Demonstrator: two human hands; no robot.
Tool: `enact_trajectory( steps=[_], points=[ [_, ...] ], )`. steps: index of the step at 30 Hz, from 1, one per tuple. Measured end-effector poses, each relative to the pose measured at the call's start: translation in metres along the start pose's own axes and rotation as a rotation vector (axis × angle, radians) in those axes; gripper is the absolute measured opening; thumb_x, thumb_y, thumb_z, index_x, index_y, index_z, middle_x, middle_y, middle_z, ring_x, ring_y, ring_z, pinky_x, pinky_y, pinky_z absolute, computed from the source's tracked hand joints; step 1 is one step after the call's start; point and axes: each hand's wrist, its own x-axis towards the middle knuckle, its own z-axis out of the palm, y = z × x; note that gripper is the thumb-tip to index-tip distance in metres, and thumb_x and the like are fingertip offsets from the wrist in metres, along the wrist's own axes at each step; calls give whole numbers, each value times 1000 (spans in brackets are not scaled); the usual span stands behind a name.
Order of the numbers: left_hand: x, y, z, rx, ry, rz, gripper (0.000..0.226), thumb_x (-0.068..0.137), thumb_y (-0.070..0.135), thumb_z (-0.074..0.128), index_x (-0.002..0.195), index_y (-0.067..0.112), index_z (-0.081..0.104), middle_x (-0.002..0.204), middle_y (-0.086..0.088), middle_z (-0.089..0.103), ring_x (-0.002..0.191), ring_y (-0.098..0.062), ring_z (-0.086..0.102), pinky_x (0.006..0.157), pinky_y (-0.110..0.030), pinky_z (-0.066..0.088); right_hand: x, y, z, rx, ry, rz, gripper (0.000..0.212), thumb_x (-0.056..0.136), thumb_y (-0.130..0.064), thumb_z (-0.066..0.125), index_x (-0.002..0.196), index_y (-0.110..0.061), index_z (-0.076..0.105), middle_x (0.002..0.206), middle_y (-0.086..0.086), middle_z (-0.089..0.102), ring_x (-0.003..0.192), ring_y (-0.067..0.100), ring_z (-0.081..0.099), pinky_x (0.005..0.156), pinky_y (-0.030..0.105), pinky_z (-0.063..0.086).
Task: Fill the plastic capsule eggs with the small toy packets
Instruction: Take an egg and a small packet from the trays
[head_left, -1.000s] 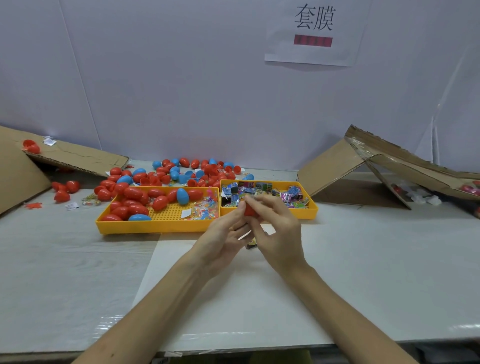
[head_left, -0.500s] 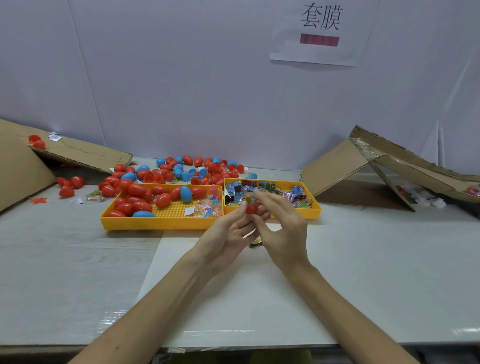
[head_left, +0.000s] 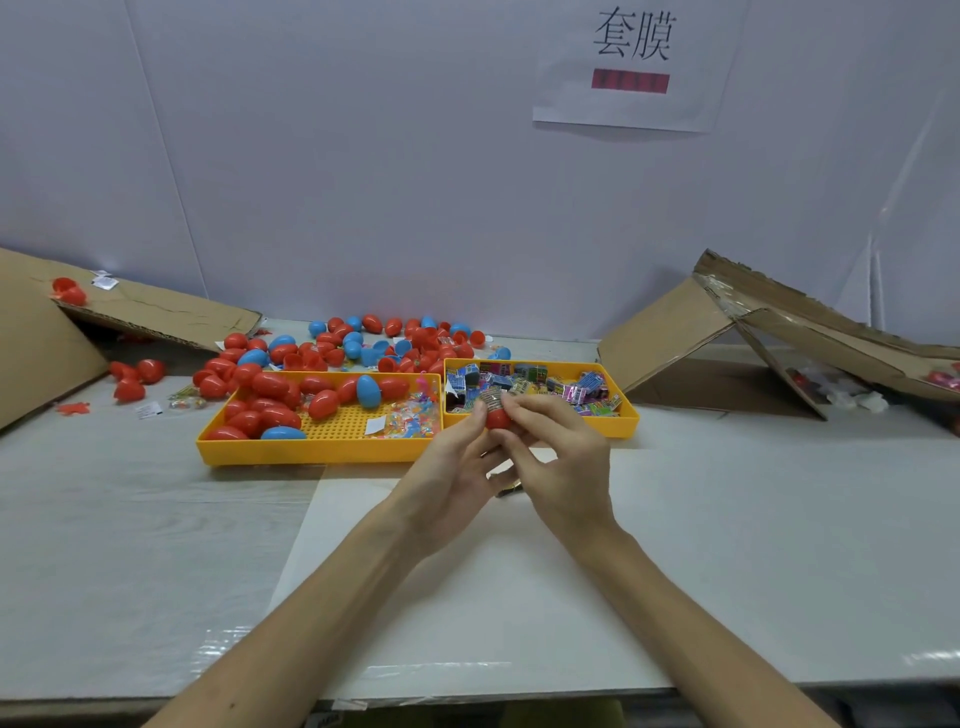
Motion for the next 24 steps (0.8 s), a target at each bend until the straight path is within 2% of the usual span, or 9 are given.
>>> enact_trajectory(
  steps=[3,5,9,13,15,17,19,21,24],
  points=[
    [1,-2,2,26,11,4,48,105,42,43,137,9,57,129,-13,68,120,-21,66,90,-36,58,-1,1,0,20,18,0,30,83,1,75,113,-1,74,106,10,71,98,13,65,83,7,48],
    [1,-3,2,40,12,9,50,105,42,43,139,8,56,132,-15,66,120,-22,66,87,-34,58,-2,2,0,13,24,-7,28,84,1,75,112,0,75,104,10,71,96,15,67,83,10,49],
    [1,-4,3,15,-12,8,50,106,41,39,140,7,54,135,-18,64,121,-22,65,87,-35,58,-1,2,-1,2,37,-29,28,82,2,77,110,-1,76,103,9,71,95,16,67,84,19,54],
    [2,-3,3,-101,-11,-27,50,108,40,34,128,4,62,135,-17,64,129,-26,60,94,-42,54,2,-3,-3,-9,54,35,43,77,-6,85,118,-7,73,110,5,69,104,10,63,91,13,46],
    [2,-3,2,-180,3,-43,49,108,36,33,114,4,69,133,-19,65,129,-32,59,95,-46,52,3,-4,-3,-16,50,69,42,76,-9,86,116,-9,74,108,2,71,102,14,66,91,22,52],
    [3,-2,1,-189,39,-43,44,108,34,35,122,3,63,133,-19,64,129,-34,59,94,-45,52,3,-4,-3,-27,18,53,35,78,-10,84,112,-10,76,105,2,73,98,17,68,86,40,56],
    [3,-1,0,-156,65,-31,48,104,39,43,130,3,60,126,-18,63,124,-31,60,99,-47,50,2,-3,-3,-41,-11,20,35,79,-7,81,114,-9,75,106,2,73,98,17,68,84,45,56],
    [2,1,-1,-79,90,19,47,100,40,51,130,5,61,119,-15,63,117,-25,61,108,-47,45,1,-3,-2,-29,-24,-2,38,79,-2,80,116,-8,74,108,2,72,99,15,67,85,42,56],
    [0,0,-1,6,91,69,46,99,35,55,134,5,58,130,-17,64,121,-22,63,112,-46,44,1,-3,-1,-11,-23,-16,41,79,3,79,118,-6,73,109,3,71,100,11,66,89,27,55]
  ],
)
